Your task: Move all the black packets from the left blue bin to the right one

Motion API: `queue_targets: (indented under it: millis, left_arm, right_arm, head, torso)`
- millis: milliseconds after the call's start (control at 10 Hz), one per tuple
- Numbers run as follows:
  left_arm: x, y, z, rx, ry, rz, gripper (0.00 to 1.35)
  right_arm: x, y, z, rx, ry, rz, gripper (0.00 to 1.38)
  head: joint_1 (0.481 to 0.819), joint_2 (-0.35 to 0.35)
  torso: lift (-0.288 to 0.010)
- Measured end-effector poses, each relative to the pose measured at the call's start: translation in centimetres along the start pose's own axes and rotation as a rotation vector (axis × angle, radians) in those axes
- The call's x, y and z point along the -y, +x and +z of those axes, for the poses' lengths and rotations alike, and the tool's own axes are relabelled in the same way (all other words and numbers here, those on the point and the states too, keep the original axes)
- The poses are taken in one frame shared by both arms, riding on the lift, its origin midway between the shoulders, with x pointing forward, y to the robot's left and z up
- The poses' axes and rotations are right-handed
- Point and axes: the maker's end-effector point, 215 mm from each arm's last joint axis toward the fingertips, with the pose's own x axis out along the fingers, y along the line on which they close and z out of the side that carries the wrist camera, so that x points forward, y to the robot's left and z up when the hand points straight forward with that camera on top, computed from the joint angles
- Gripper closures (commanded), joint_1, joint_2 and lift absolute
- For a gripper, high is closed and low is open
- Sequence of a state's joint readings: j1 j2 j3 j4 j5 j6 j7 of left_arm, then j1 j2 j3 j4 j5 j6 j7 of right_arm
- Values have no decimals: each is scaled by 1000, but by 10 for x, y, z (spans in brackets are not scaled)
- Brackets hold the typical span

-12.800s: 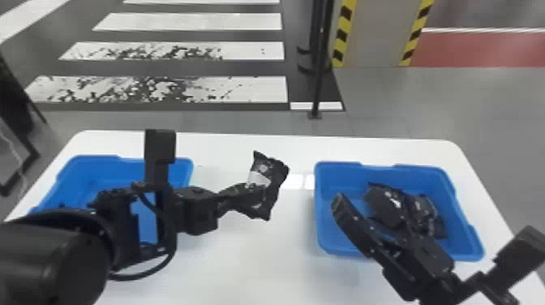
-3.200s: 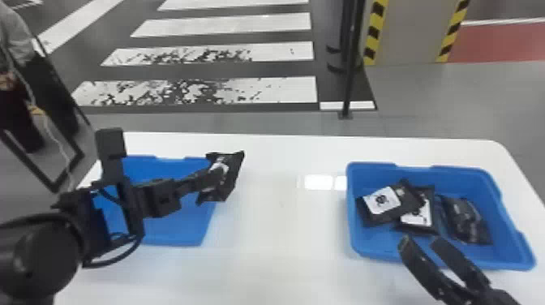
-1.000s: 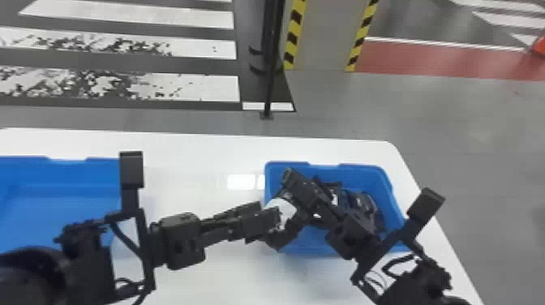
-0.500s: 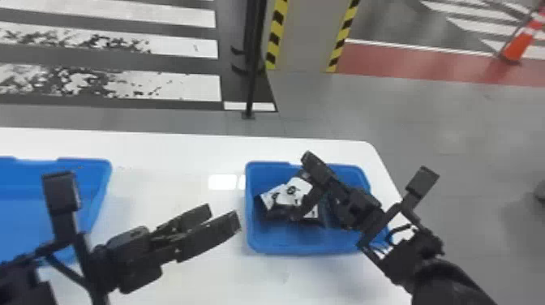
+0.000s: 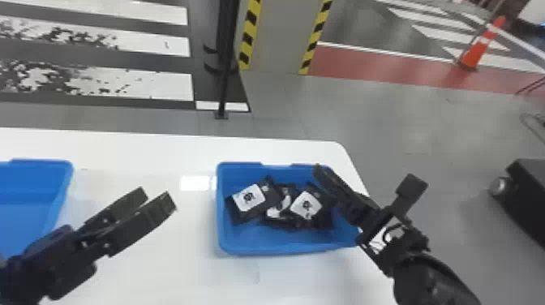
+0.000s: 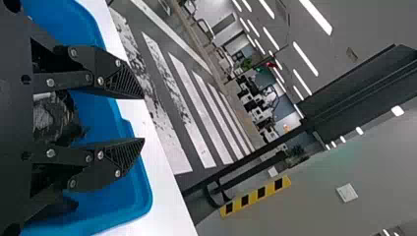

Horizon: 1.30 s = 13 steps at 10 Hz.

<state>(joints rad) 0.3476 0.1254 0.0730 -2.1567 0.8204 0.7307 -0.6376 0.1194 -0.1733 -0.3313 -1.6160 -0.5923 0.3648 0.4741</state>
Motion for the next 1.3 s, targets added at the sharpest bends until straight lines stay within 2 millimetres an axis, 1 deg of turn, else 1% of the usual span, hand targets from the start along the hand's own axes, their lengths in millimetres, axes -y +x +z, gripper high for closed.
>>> queue_targets:
  millis: [100,200,400,500,600,700,800,900,1000,1100,1200,1300]
  left_arm:
    - [-9,-8,12,46,48,37,211]
    - [-19,-19,29,100,117,82,211]
    - [-35,-48,60,211,249,180,211]
    - [-46,-65,65,238,296,256,211]
    - [-55,-82,62,227,335,341,211]
    - [-65,-100,55,187,380,420,211]
    - [-74,-116,41,142,390,495,211]
    - [-78,-132,31,110,400,571,211]
    - [-76,-149,28,99,428,637,211]
    - [-74,-164,29,106,450,679,211]
    - [-74,-176,34,114,485,707,211]
    - [-75,-184,36,111,511,726,211]
  right_arm:
    - [6,-13,11,29,-66,-45,119]
    - [0,-32,22,69,-134,-80,131]
    - [-33,-75,35,134,-249,-93,131]
    - [-51,-96,38,156,-296,-95,134]
    - [-67,-112,36,165,-333,-94,136]
    - [-83,-124,34,171,-369,-88,136]
    - [-100,-136,34,173,-421,-81,136]
    - [-113,-149,32,163,-458,-76,137]
    - [-119,-163,25,148,-471,-83,139]
    - [-119,-177,15,122,-481,-96,142]
    - [-121,-185,6,101,-482,-99,142]
    - [-123,-186,5,100,-487,-95,142]
  head:
    - [695,-325]
    - [695,-311]
    - [695,-272]
    - [695,-240]
    - [695,-208]
    - [695,-176]
    - [695,-159]
    - [695,-135]
    - [695,-111]
    - [695,-94]
    - [695,-69]
    - [695,-57]
  torso:
    - [-144]
    - [-144]
    - [-144]
    - [-144]
    - [-144]
    - [-144]
    - [-144]
    - [-144]
    - [-144]
    - [-144]
    - [-144]
    - [-144]
